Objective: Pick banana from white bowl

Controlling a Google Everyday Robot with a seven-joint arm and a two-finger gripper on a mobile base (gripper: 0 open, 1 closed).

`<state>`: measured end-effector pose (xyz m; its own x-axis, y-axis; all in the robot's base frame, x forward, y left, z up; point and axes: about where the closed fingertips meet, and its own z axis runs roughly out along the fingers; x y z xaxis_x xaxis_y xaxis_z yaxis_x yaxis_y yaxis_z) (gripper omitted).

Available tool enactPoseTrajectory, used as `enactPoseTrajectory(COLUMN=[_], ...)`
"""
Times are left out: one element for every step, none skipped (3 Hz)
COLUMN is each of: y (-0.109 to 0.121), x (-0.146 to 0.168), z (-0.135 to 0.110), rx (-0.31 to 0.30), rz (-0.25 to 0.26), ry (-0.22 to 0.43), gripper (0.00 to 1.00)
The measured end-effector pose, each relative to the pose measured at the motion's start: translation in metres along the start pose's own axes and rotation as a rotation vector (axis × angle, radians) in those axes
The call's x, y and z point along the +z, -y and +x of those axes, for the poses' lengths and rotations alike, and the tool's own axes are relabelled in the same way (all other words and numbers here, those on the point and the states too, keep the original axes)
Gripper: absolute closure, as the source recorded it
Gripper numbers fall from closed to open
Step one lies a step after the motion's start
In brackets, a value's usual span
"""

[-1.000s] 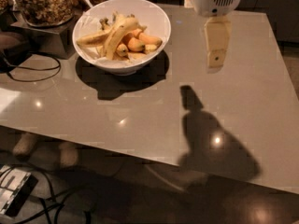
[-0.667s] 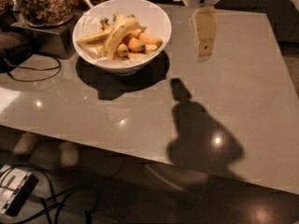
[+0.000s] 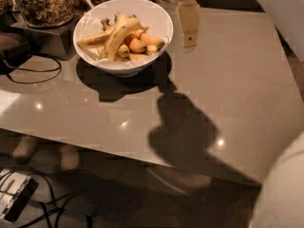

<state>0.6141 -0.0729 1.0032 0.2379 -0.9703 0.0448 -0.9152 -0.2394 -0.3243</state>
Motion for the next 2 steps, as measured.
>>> enactPoseTrajectory(y=[0.018, 0.036], x=[0.001, 0.003], z=[-0.022, -0.036], rx=[-0.045, -0.074], rz=[0.015, 0.029], ry=[0.011, 0.008], gripper=[0.01, 0.03])
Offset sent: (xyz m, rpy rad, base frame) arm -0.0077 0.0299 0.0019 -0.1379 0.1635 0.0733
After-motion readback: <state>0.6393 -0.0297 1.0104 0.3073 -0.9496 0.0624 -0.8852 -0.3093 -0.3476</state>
